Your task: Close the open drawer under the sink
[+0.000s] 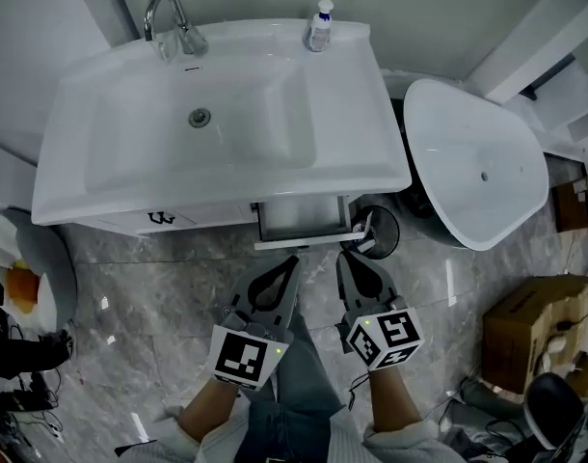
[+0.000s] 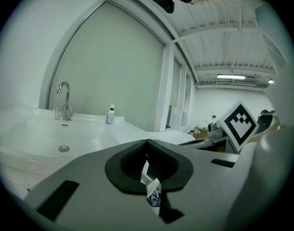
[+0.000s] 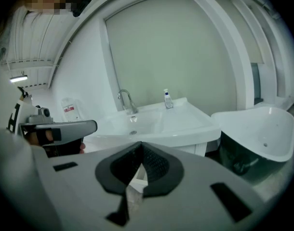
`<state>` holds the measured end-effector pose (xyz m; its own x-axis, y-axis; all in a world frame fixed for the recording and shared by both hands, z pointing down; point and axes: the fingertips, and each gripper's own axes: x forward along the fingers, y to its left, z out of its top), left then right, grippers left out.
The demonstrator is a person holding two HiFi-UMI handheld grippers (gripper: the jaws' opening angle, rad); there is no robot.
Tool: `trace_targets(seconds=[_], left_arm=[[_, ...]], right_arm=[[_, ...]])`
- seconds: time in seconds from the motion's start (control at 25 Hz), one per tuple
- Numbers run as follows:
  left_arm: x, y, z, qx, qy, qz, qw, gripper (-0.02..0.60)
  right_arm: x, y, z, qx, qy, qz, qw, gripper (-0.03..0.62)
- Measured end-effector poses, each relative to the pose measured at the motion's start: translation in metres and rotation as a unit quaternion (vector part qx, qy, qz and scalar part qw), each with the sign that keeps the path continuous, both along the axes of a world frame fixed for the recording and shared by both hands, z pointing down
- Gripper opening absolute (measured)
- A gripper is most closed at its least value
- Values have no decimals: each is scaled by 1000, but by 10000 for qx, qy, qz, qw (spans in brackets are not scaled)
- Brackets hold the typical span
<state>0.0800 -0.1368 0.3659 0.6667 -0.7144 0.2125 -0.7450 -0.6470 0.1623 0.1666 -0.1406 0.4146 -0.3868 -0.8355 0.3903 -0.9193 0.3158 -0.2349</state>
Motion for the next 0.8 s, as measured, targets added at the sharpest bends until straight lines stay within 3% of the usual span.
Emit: trace_targets(seconds=[0.8], left_arm=[[6, 14, 140, -497, -381, 157, 9979, 15]], right_arm=[[5, 2, 136, -299, 50, 166, 9994, 11]])
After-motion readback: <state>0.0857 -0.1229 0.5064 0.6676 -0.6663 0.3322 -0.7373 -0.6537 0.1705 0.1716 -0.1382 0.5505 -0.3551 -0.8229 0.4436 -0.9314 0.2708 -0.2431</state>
